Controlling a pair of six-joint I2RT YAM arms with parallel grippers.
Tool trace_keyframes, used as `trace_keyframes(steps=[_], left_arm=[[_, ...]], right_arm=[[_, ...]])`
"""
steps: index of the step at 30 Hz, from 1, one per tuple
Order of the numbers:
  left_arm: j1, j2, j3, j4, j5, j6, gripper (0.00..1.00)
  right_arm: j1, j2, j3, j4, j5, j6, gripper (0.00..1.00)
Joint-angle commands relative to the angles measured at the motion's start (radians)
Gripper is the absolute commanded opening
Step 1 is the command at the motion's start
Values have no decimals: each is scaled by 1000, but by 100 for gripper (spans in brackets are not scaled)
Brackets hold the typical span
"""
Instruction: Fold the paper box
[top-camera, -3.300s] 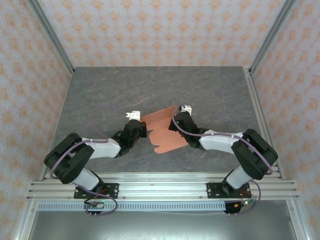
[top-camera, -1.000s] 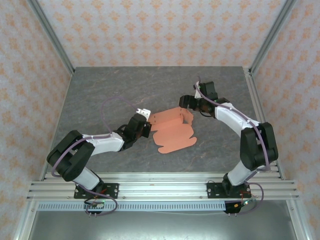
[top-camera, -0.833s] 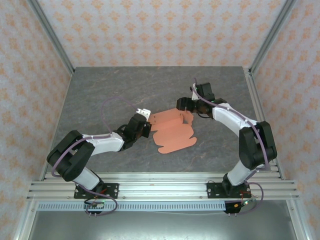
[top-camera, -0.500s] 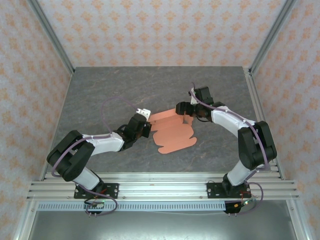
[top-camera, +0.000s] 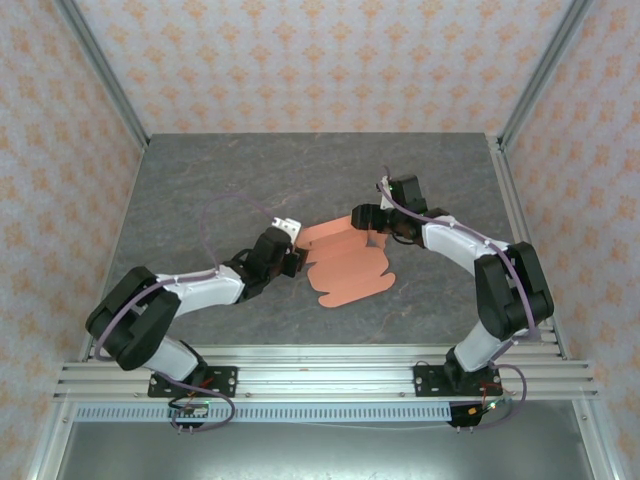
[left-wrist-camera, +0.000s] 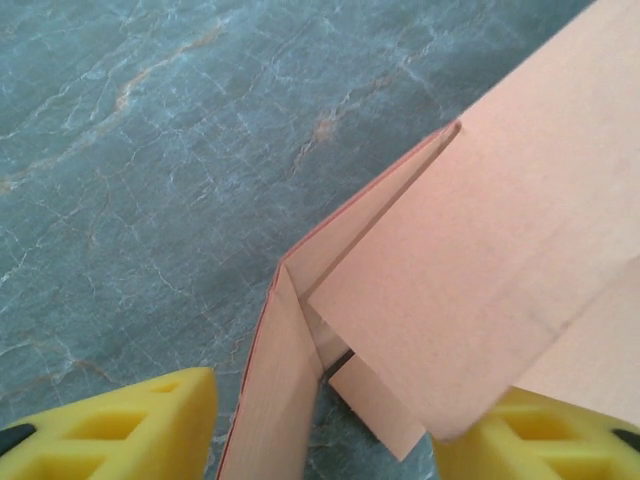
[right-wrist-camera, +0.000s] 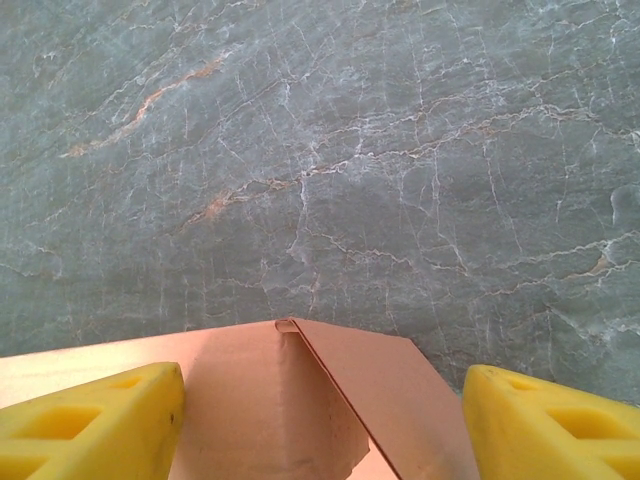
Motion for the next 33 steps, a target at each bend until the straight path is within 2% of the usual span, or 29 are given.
trace_keyframes(steps=[1, 2, 4, 5, 9, 13, 16, 21, 23, 26, 29, 33], left_arm=[[5, -57, -9, -44, 53, 20, 71], [5, -71, -9, -57, 73, 24, 77], [5, -114, -14, -86, 133, 27, 98], [4, -137, -16, -97, 159, 27, 100], [2, -232, 5, -180, 207, 10, 100], [1, -268, 127, -309, 132, -27, 100], [0, -204, 267, -408, 141, -23, 100], [1, -12, 492, -579, 57, -10, 100], [1, 53, 556, -615, 59, -8, 100], [1, 129, 604, -632, 87, -2, 100], [1, 183, 627, -657, 98, 10, 93], [1, 216, 640, -659, 104, 15, 92]], right_arm=[[6, -8, -36, -28, 37, -24, 73], [5, -6, -39, -26, 39, -26, 73], [7, -7, -45, -18, 38, -28, 73], [8, -6, -48, -15, 38, -29, 73], [12, -8, -49, -14, 43, -32, 73], [15, -12, -46, -18, 47, -34, 73], [18, -14, -46, -18, 46, -33, 73], [19, -23, -52, -18, 52, -35, 73], [19, -24, -53, -18, 53, -35, 73], [21, -27, -53, -19, 55, -37, 73], [20, -28, -55, -20, 57, -38, 73], [20, -34, -62, -21, 62, -40, 73]])
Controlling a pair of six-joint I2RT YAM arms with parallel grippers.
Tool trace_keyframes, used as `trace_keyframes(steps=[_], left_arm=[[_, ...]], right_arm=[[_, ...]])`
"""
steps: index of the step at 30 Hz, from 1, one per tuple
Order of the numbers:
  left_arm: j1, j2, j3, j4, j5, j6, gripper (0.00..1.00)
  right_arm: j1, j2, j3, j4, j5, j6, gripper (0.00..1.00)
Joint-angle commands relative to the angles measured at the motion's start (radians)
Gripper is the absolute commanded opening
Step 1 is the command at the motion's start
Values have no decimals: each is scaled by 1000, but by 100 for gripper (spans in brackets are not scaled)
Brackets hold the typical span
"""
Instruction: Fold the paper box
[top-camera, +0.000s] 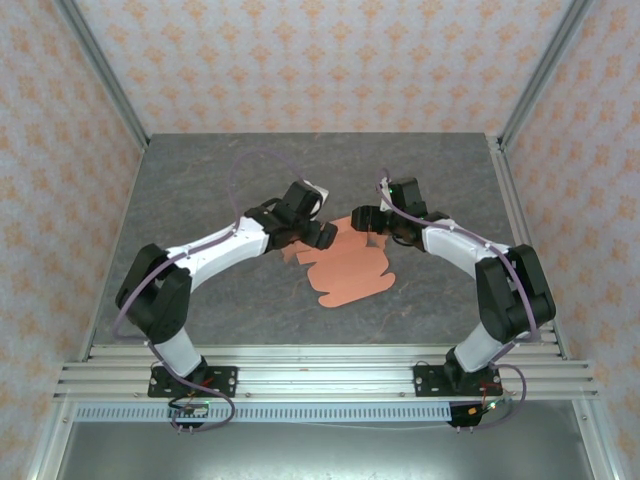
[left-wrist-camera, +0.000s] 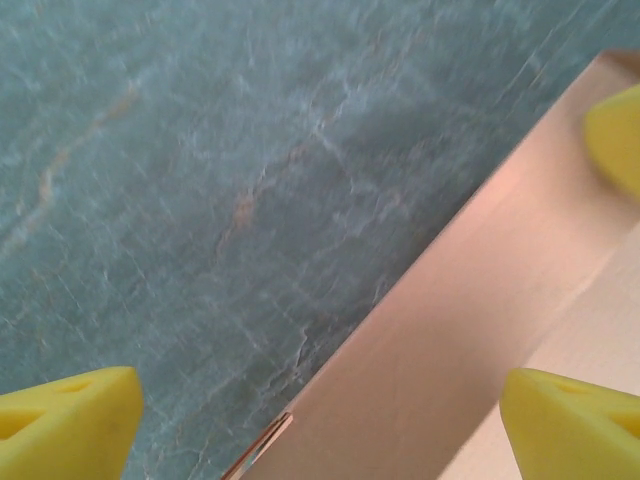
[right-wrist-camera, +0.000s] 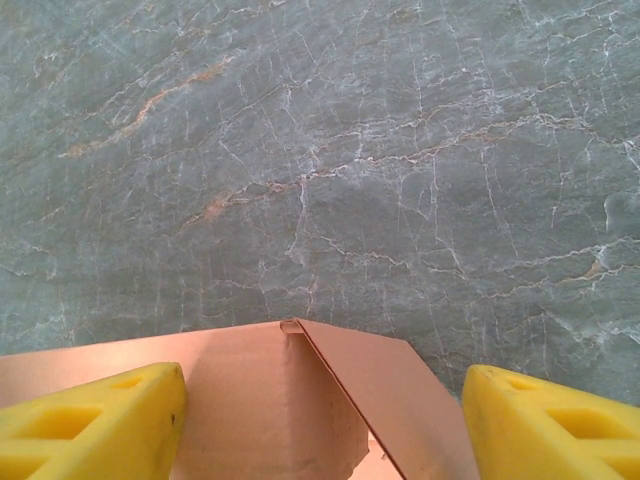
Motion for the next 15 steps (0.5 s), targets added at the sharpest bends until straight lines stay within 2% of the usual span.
trace_keyframes(steps=[1, 12, 15], left_arm=[[2, 5, 52, -52, -2, 15, 92], [5, 45, 99, -55, -12, -14, 91], [7, 71, 127, -80, -7, -9, 82]], right_arm=[[9, -11, -31, -53, 40, -27, 73], [8, -15, -32, -52, 38, -24, 73], [10, -17, -32, -52, 40, -23, 73]])
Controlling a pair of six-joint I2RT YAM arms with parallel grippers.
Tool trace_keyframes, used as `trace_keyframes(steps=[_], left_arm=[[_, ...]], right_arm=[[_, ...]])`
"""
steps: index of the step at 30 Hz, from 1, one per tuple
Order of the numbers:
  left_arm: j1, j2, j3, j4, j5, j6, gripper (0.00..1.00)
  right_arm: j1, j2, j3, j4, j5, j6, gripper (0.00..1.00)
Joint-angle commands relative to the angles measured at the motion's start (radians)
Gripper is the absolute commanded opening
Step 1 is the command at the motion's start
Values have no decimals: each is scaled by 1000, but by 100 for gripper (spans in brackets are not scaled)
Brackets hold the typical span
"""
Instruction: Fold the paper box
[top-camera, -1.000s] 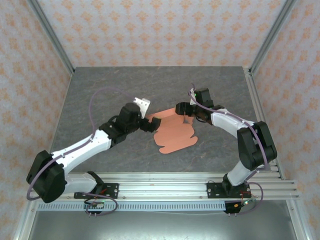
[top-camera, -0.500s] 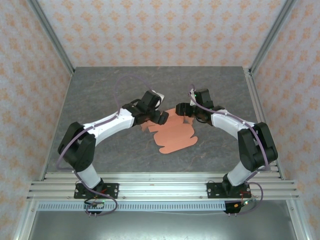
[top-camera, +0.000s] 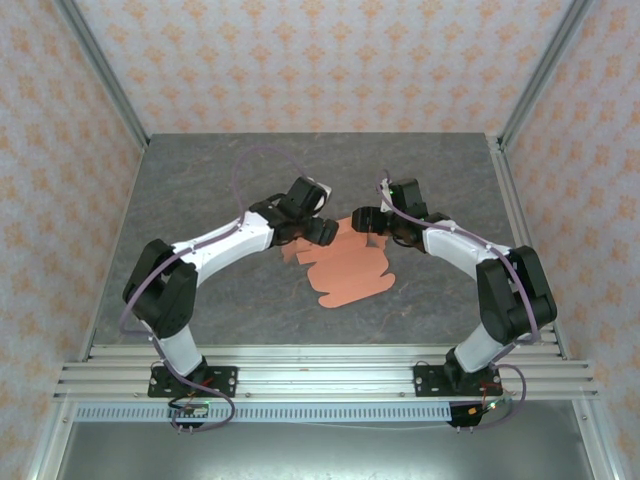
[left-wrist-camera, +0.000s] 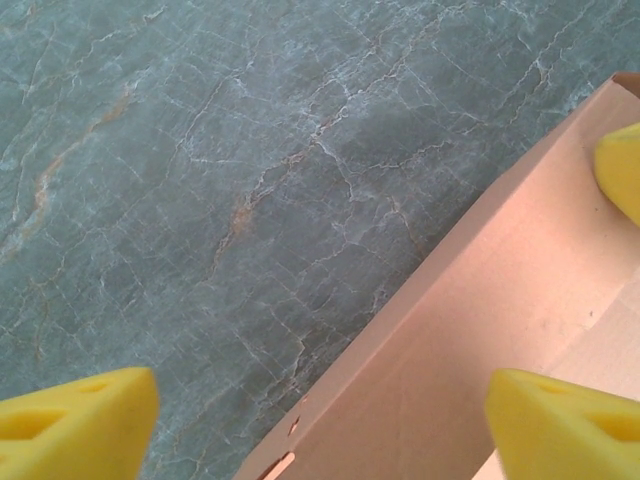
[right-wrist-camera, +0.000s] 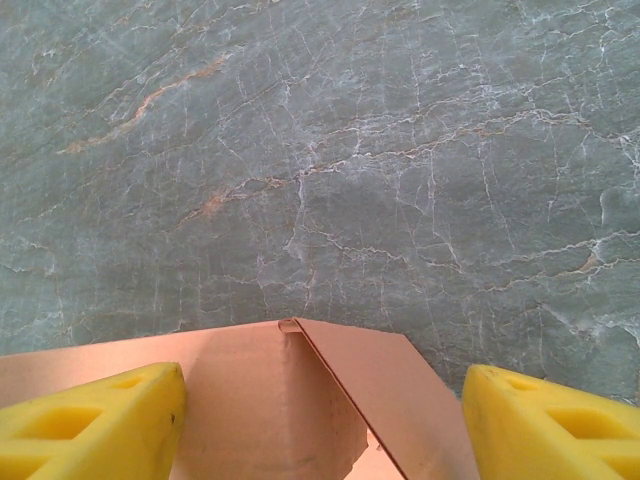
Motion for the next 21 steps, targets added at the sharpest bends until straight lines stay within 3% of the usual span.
trace_keyframes(steps=[1, 21], left_arm=[[7, 33, 54, -42, -1, -2, 81], [17, 70, 66, -51, 4, -7, 72]], right_arm=[[9, -11, -24, -53, 38, -21, 73], [8, -80, -33, -72, 53, 10, 73]])
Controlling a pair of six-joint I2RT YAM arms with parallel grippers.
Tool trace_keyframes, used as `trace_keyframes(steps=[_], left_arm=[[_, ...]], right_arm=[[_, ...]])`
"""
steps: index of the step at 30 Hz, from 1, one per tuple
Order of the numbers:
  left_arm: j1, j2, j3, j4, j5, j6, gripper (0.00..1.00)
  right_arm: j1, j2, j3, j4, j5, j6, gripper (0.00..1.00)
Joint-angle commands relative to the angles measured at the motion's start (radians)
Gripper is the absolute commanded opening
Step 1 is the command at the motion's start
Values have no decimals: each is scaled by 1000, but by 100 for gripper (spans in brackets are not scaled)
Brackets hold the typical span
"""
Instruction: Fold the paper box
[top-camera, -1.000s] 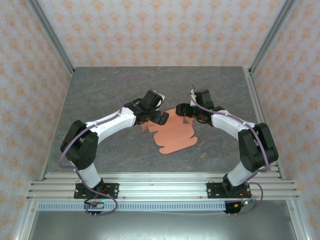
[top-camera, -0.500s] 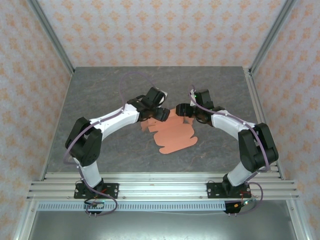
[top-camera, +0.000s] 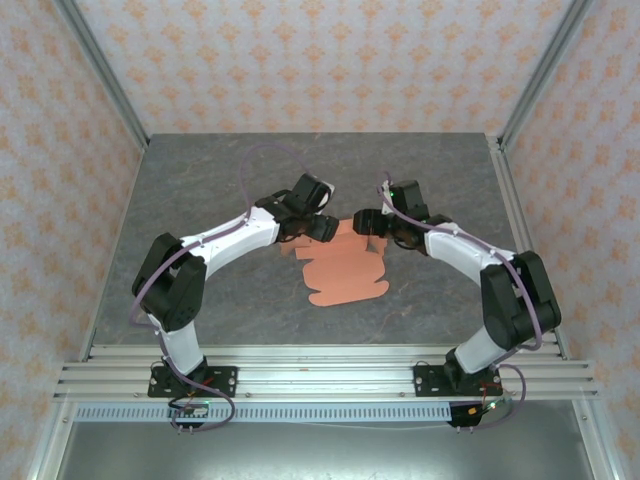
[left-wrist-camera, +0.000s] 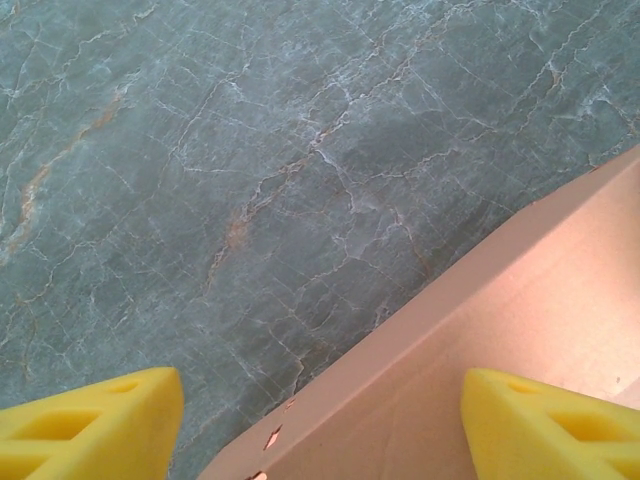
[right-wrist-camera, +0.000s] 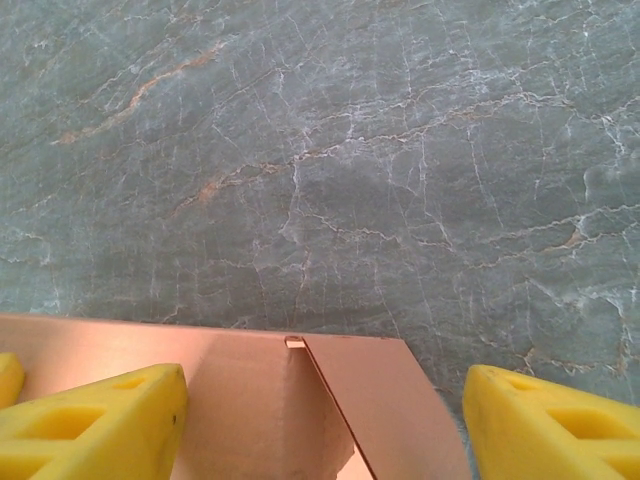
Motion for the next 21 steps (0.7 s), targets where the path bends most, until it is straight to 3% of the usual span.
trace_keyframes(steps=[1, 4, 21], left_arm=[[10, 18, 16, -38, 1, -6, 70], [9, 14, 6, -37, 4, -5, 65], [10, -14, -61, -2, 21, -22, 65]], right_arm=[[2, -42, -17, -37, 31, 8, 73], [2, -64, -28, -34, 38, 14, 73], [-2, -198, -121, -67, 65, 110, 72]])
